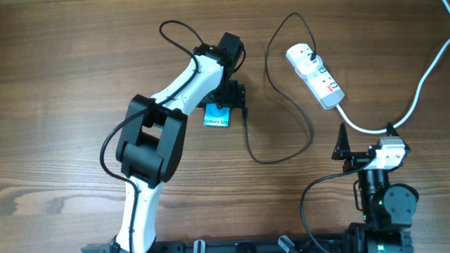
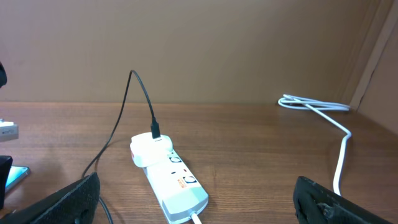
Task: Plug charger to phone and switch on socket
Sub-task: 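Close the left gripper on the phone's edges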
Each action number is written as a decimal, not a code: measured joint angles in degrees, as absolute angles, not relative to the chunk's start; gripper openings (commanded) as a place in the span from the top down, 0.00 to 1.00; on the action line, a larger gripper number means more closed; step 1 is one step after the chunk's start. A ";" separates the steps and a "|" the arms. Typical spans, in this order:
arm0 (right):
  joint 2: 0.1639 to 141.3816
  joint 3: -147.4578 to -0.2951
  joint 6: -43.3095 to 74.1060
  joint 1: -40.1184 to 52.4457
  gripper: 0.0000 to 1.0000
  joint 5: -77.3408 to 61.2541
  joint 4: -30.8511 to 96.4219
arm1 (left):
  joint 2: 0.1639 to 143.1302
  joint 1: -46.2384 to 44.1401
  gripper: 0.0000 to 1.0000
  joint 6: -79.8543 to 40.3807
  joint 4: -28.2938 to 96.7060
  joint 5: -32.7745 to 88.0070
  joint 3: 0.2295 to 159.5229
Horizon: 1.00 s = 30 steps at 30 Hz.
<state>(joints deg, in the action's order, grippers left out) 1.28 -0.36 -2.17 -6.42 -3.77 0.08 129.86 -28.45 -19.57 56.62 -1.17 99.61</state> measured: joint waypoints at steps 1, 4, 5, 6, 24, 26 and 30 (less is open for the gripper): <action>1.28 -0.36 -2.20 -6.42 0.00 -3.77 0.08 | 129.86 -28.45 0.02 -19.57 56.53 -1.45 99.61; 1.28 -0.36 -2.17 -6.42 0.00 -3.77 0.08 | 129.86 -28.45 0.07 -19.57 56.66 -1.50 99.61; 1.28 -0.36 -2.17 -6.42 0.00 -3.77 0.08 | 129.86 -28.45 0.06 -19.59 56.80 -1.50 99.61; 1.28 -0.36 -2.20 -6.42 0.00 -3.77 0.08 | 129.86 -28.45 0.06 -19.62 57.17 -1.48 99.61; 1.28 -0.36 -2.20 -6.42 0.00 -3.77 0.08 | 129.86 -28.45 0.17 -19.11 58.19 -1.37 99.61; 1.28 -0.36 -2.20 -6.42 0.00 -3.77 0.08 | 129.86 -28.45 0.18 -18.96 58.06 -1.39 99.61; 1.28 -0.36 -2.17 -6.42 0.00 -3.77 0.08 | 129.86 -28.45 0.20 -18.92 58.02 -1.39 99.61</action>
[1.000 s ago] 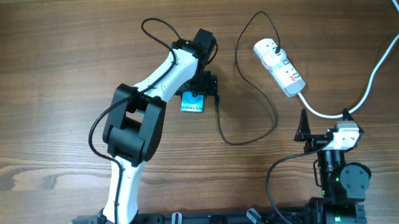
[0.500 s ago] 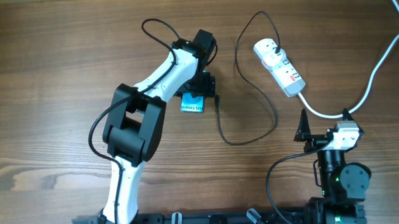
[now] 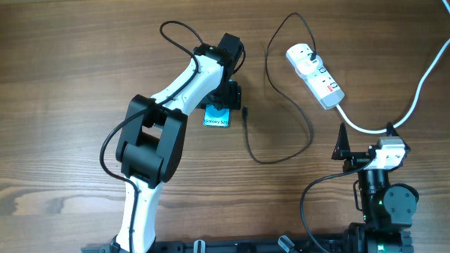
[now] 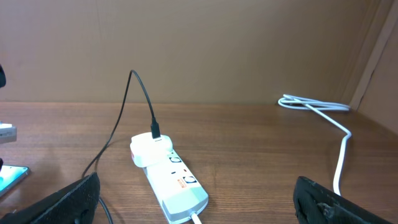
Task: Plug charger to phone and switch on socket
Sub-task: 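Close the left gripper on the phone's edges, then lift the phone upright with the left gripper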
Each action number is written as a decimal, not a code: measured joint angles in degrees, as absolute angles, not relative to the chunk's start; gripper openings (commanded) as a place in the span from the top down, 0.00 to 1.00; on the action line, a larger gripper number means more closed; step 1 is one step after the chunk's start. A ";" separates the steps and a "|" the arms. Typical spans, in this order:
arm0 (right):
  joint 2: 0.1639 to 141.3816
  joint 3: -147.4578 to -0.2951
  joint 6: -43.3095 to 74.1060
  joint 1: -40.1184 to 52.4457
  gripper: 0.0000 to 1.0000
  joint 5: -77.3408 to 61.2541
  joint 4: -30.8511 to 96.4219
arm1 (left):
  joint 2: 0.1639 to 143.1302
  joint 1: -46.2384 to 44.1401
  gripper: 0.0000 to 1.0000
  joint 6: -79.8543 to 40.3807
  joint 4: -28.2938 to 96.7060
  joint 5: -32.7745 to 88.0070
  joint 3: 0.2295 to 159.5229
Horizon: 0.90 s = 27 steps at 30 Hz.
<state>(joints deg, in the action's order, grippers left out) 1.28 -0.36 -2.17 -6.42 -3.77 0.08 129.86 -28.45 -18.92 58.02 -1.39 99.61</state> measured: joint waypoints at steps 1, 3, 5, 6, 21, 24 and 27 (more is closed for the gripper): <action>1.28 -0.36 -2.17 -6.42 0.00 -3.77 0.08 | 129.86 -28.45 0.20 -18.92 58.02 -1.39 99.61; 1.28 -0.36 -2.17 -6.42 0.01 -3.77 0.08 | 129.86 -28.45 0.25 -18.92 58.02 -1.41 99.61; 1.28 -0.36 -2.17 -6.42 0.00 -3.77 0.08 | 129.86 -28.45 0.24 -18.76 58.02 -1.41 99.61; 1.28 -0.36 -2.17 -6.42 0.00 -3.77 0.08 | 129.86 -28.45 0.24 -18.74 58.02 -1.41 99.61; 1.28 -0.36 -2.20 -6.42 0.00 -3.77 0.08 | 129.86 -28.45 0.28 -18.72 60.64 -1.83 100.25; 1.28 -0.36 -2.20 -6.42 0.00 -3.77 0.08 | 129.86 -28.45 0.28 -18.72 61.21 -1.87 100.27; 1.28 -0.36 -2.17 -6.42 0.00 -3.77 0.08 | 129.86 -28.45 0.27 -18.74 61.23 -1.87 100.27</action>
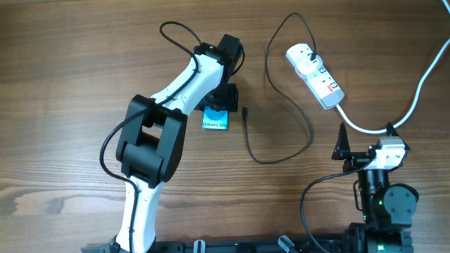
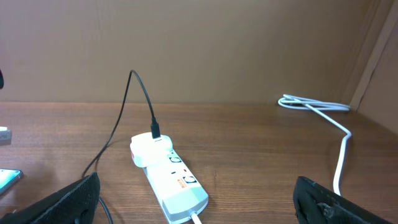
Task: Plug charger to phone and switch on socket
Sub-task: 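Lift the phone upright with the left gripper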
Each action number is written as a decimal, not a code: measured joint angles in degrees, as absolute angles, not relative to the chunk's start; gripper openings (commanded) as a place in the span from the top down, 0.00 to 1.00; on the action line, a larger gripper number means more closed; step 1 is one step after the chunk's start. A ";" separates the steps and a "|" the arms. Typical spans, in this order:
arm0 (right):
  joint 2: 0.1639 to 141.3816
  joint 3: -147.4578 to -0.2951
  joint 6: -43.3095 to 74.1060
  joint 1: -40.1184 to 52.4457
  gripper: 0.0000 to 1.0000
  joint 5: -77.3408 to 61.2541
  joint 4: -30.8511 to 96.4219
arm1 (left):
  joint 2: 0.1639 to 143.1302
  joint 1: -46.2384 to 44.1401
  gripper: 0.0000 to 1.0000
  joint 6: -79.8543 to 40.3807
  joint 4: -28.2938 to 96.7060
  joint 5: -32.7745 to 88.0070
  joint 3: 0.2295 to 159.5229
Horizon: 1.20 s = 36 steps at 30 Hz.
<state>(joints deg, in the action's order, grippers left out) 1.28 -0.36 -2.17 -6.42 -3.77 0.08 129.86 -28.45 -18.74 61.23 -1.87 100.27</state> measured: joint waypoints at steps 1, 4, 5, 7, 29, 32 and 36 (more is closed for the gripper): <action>1.28 -0.36 -2.20 -6.42 0.00 -3.77 0.08 | 129.86 -28.45 0.27 -18.74 61.21 -1.87 100.27; 1.28 -0.36 -2.17 -6.42 0.00 -3.77 0.08 | 129.86 -28.45 0.27 -18.74 61.25 -1.83 100.27; 1.28 -0.36 -2.20 -6.42 0.00 -3.77 0.08 | 129.86 -28.45 0.27 -18.74 61.60 -1.34 100.27; 1.28 -0.36 -2.20 -6.42 0.00 -3.77 0.08 | 129.84 -28.45 0.19 -18.74 62.41 -0.32 100.25; 1.28 -0.36 -2.20 -6.42 0.00 -3.77 0.08 | 129.10 -28.45 0.23 -18.74 58.74 -0.99 98.39; 1.28 -0.36 -2.20 -6.42 0.00 -3.77 0.08 | 129.08 -28.45 0.25 -18.74 58.76 -1.02 98.39; 1.28 -0.36 -2.17 -6.42 0.01 -3.77 0.08 | 129.03 -28.45 0.26 -18.74 58.87 -0.99 98.35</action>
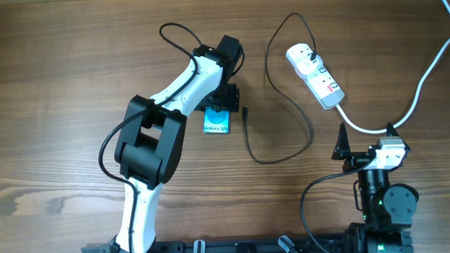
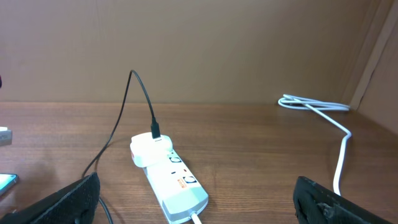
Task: Plug charger to phone and switch on socket
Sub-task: 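Lift the phone upright with the left gripper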
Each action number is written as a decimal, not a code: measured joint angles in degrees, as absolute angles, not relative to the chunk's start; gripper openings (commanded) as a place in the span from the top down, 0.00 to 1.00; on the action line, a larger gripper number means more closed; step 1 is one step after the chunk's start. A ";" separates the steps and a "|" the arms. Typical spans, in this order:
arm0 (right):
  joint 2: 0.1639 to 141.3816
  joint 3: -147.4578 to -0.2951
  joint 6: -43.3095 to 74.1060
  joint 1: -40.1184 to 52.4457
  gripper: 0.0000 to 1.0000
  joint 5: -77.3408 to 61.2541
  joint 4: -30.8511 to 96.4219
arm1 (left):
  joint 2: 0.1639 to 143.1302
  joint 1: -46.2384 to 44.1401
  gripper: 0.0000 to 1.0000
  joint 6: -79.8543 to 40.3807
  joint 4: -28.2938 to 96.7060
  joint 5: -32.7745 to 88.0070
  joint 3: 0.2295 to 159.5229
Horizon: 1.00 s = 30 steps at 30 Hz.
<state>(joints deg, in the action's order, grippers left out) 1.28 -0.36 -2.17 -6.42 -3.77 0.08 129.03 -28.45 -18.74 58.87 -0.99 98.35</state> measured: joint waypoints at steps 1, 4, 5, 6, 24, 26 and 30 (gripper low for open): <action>1.28 -0.36 -2.17 -6.42 0.00 -3.77 0.08 | 129.01 -28.45 0.27 -18.74 58.98 -1.02 98.35; 1.28 -0.36 -2.17 -6.42 0.00 -3.77 0.08 | 128.95 -28.45 0.30 -19.64 60.75 -1.02 98.52; 1.28 -0.36 -2.17 -6.42 0.00 -3.77 0.08 | 128.81 -28.42 0.30 -20.23 61.49 -1.04 98.63; 1.28 -0.36 -2.20 -6.42 0.00 -3.77 0.08 | 128.51 -28.42 0.29 -20.60 61.67 -1.06 98.70; 1.28 -0.36 -2.17 -6.42 0.00 -3.77 0.08 | 111.48 -12.38 0.29 -24.49 66.89 58.11 99.53; 1.28 -0.36 -2.17 -6.42 0.00 -3.77 0.08 | 111.46 -10.70 0.28 -24.97 66.87 69.93 99.53; 1.28 -0.36 -2.20 -6.42 0.00 -3.77 0.08 | 111.42 -8.75 0.27 -30.00 64.55 79.09 99.53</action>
